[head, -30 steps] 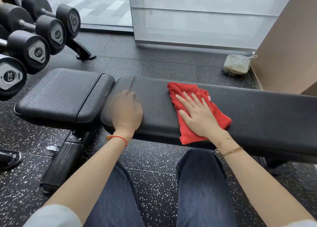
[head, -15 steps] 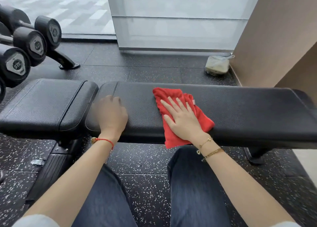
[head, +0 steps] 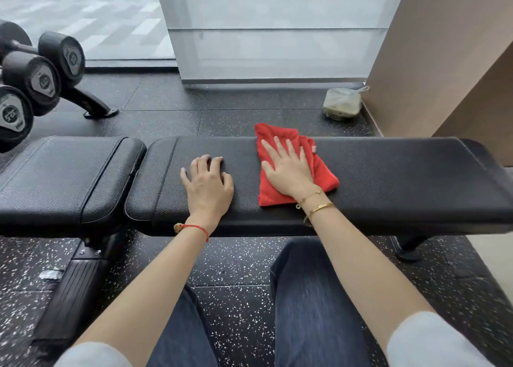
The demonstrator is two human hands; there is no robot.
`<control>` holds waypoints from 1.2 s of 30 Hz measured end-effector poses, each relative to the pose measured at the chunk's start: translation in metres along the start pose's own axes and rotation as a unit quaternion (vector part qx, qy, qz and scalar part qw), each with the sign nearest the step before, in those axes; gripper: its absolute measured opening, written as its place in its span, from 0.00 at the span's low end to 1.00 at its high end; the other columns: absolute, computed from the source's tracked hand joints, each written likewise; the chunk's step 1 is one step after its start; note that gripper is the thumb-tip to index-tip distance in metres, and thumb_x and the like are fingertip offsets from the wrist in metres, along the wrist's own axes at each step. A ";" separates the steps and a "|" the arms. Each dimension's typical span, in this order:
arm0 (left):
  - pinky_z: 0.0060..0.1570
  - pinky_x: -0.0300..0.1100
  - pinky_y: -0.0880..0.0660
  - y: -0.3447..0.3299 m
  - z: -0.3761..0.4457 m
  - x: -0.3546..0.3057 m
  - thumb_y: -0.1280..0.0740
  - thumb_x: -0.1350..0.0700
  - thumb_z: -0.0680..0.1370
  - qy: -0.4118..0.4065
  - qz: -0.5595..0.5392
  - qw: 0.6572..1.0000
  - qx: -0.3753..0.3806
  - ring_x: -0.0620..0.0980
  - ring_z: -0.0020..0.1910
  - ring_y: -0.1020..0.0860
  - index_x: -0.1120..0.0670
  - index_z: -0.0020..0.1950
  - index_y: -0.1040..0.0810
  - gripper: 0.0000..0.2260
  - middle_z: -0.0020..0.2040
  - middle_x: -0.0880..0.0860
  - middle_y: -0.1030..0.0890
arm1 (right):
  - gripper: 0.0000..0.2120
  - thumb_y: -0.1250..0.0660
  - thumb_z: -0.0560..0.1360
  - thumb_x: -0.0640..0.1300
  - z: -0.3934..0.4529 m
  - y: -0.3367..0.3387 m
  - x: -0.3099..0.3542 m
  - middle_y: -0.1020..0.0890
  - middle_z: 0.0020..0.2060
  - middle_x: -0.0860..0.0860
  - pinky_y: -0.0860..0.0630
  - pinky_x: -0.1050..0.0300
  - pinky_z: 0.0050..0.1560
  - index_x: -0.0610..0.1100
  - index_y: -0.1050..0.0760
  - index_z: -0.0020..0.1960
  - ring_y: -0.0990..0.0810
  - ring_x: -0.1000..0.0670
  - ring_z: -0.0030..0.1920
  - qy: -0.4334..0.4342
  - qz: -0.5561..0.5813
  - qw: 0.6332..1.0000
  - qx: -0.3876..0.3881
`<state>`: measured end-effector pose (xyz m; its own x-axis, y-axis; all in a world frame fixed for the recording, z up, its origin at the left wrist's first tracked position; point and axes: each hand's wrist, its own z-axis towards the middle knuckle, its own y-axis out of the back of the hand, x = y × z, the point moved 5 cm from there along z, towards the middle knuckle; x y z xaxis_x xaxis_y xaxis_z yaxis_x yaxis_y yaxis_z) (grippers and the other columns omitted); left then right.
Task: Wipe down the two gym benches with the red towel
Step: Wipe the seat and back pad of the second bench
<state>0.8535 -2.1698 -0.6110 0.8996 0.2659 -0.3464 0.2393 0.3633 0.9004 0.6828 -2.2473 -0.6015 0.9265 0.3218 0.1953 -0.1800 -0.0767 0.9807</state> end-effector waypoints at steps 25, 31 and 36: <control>0.75 0.61 0.46 -0.002 -0.005 -0.001 0.40 0.52 0.79 -0.005 0.007 1.000 -0.027 0.56 0.73 0.36 0.53 0.70 0.28 0.19 0.71 0.55 0.29 | 0.27 0.50 0.82 0.56 -0.002 0.008 -0.038 0.51 0.80 0.52 0.61 0.42 0.77 0.57 0.52 0.79 0.54 0.46 0.79 -0.010 -0.001 1.000 0.005; 0.75 0.59 0.45 0.000 -0.005 0.001 0.39 0.52 0.78 -0.005 0.002 0.999 -0.032 0.55 0.73 0.35 0.52 0.69 0.27 0.19 0.71 0.54 0.28 | 0.27 0.48 0.81 0.56 -0.052 -0.006 0.000 0.48 0.79 0.54 0.60 0.45 0.77 0.59 0.50 0.79 0.52 0.47 0.79 0.113 0.008 0.994 -0.009; 0.75 0.60 0.46 0.000 -0.006 0.001 0.39 0.52 0.79 -0.012 0.001 1.000 -0.028 0.55 0.73 0.35 0.52 0.70 0.27 0.19 0.71 0.54 0.29 | 0.26 0.48 0.81 0.57 -0.070 0.005 -0.055 0.47 0.79 0.55 0.57 0.45 0.77 0.61 0.49 0.78 0.51 0.48 0.79 0.061 0.013 0.998 -0.024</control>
<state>0.8520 -2.1642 -0.6129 0.9085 0.2466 -0.3373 0.2169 0.4116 0.8852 0.6076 -2.1992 -0.6067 0.8746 0.4327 0.2186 -0.2225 -0.0423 0.9740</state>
